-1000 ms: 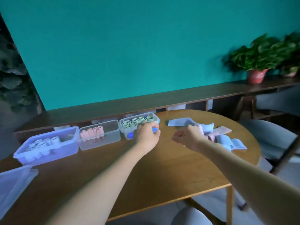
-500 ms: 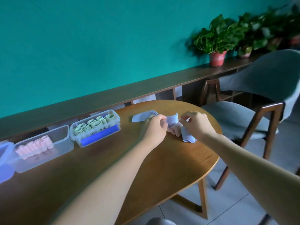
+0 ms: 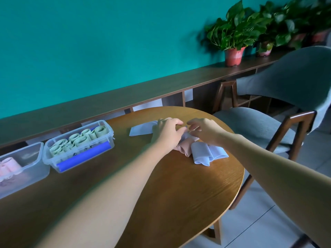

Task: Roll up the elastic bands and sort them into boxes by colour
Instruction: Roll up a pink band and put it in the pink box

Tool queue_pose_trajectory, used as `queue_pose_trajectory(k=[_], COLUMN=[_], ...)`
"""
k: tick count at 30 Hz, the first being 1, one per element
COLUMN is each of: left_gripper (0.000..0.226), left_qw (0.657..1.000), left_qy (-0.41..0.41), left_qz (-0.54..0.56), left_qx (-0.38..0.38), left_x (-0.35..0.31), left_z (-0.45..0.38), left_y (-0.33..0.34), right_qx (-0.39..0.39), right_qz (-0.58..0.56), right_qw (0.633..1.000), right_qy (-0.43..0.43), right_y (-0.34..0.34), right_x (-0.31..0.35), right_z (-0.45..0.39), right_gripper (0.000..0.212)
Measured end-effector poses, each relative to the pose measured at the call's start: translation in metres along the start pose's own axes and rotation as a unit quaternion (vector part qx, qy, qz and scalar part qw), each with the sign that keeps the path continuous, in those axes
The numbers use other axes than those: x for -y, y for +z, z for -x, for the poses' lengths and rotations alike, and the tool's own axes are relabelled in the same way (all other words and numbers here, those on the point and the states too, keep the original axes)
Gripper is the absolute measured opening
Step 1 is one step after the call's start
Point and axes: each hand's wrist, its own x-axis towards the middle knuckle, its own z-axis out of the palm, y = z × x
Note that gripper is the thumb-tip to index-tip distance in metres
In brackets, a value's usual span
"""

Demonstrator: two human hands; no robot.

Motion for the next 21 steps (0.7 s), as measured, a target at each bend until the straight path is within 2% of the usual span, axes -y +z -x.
queue_pose_trajectory(k=[3, 5, 8, 12, 21], left_gripper=[0.021, 0.026, 0.041, 0.037, 0.021], left_qw=[0.998, 0.997, 0.997, 0.996, 0.998], left_qy=[0.043, 0.072, 0.079, 0.09, 0.015], left_qz=[0.03, 0.028, 0.001, 0.0, -0.032], left_qx=[-0.018, -0.022, -0.014, -0.018, 0.057], left_x=[0.003, 0.006, 0.009, 0.007, -0.001], left_z=[0.007, 0.012, 0.017, 0.019, 0.022], left_y=[0.002, 0.003, 0.003, -0.001, -0.008], right_qx=[0.009, -0.008, -0.029, -0.009, 0.015], right_qz=[0.0, -0.006, -0.005, 0.003, -0.031], right_qw=[1.0, 1.0, 1.0, 1.0, 0.999], right_qy=[0.005, 0.003, -0.01, -0.016, 0.002], right_y=[0.002, 0.002, 0.003, 0.001, -0.003], right_x=[-0.009, -0.011, -0.012, -0.012, -0.007], right_z=[0.002, 0.004, 0.008, 0.012, 0.014], right_gripper=[0.034, 0.026, 0.02, 0.02, 0.019])
